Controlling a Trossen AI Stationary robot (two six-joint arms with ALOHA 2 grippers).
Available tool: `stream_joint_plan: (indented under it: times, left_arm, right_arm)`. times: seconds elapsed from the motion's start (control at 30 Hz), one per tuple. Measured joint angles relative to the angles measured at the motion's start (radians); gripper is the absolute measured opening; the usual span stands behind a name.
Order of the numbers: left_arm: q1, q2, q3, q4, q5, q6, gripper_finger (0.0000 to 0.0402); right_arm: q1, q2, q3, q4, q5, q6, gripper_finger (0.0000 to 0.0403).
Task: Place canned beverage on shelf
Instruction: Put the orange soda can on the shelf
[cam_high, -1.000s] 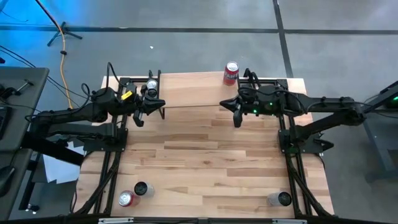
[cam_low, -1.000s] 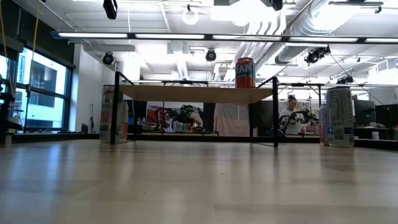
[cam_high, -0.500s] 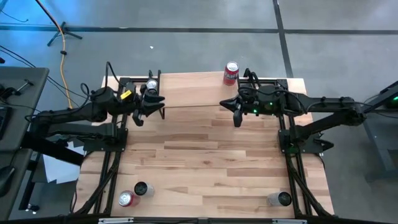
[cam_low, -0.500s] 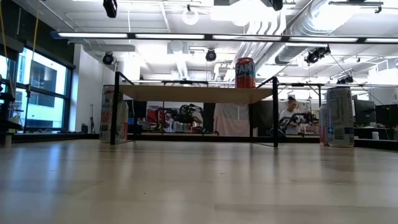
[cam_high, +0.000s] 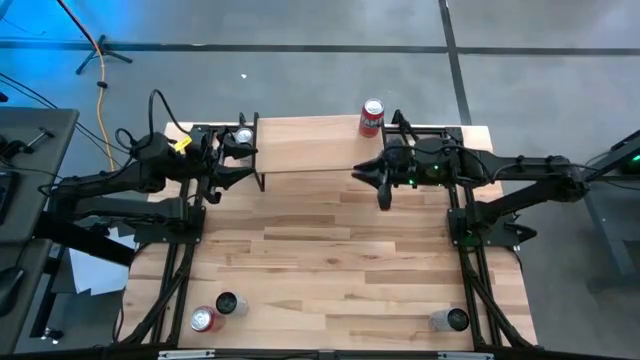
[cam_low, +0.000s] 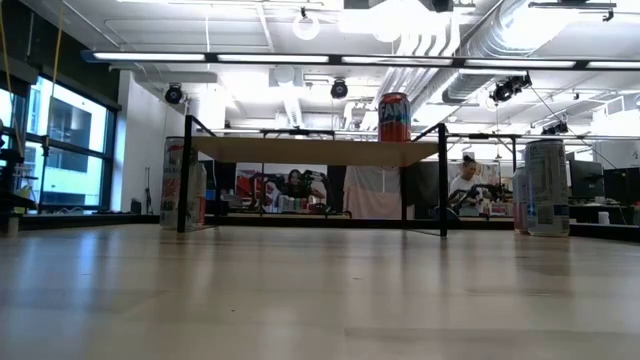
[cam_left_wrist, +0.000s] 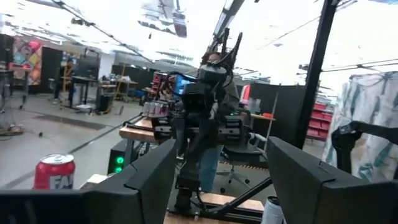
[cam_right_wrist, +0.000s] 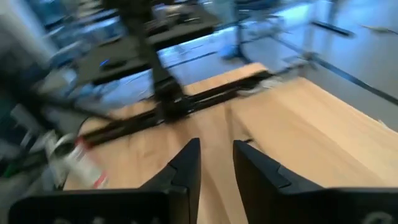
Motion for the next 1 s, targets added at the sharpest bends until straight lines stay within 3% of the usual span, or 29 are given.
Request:
stream_joint_plan:
  times: [0.13,0.33,0.5,0.67,0.87,1.0]
  left_arm:
    - [0.0,0.0,0.0,-0.001,0.014,0.001,0.0217]
    - [0.0,0.0,0.0,-0.001,0.013,0.033,0.0216]
    - [0.0,0.0,0.0,-0.001,0.013,0.045,0.0216]
    - [-0.001,0.004,0.01,-0.02,-0.003,0.031,0.0216]
    - [-0.049,0.085,0.154,-0.239,-0.049,0.001,0.0216]
    - [-0.058,0.097,0.2,-0.207,-0.045,-0.072,0.0216]
  right_arm:
    - [0.0,0.0,0.0,0.002,-0.126,-0.135,0.0082]
    - [-0.001,0.0,0.0,0.002,-0.07,-0.165,0.0077]
    - [-0.001,0.0,0.0,-0.029,-0.073,-0.189,0.0011]
    - [-0.001,-0.003,0.0,-0.098,-0.075,-0.187,0.0003]
    - [-0.001,-0.006,-0.001,-0.132,-0.08,-0.188,0.0002]
    - [-0.001,-0.006,-0.001,-0.125,-0.08,-0.165,0.0001]
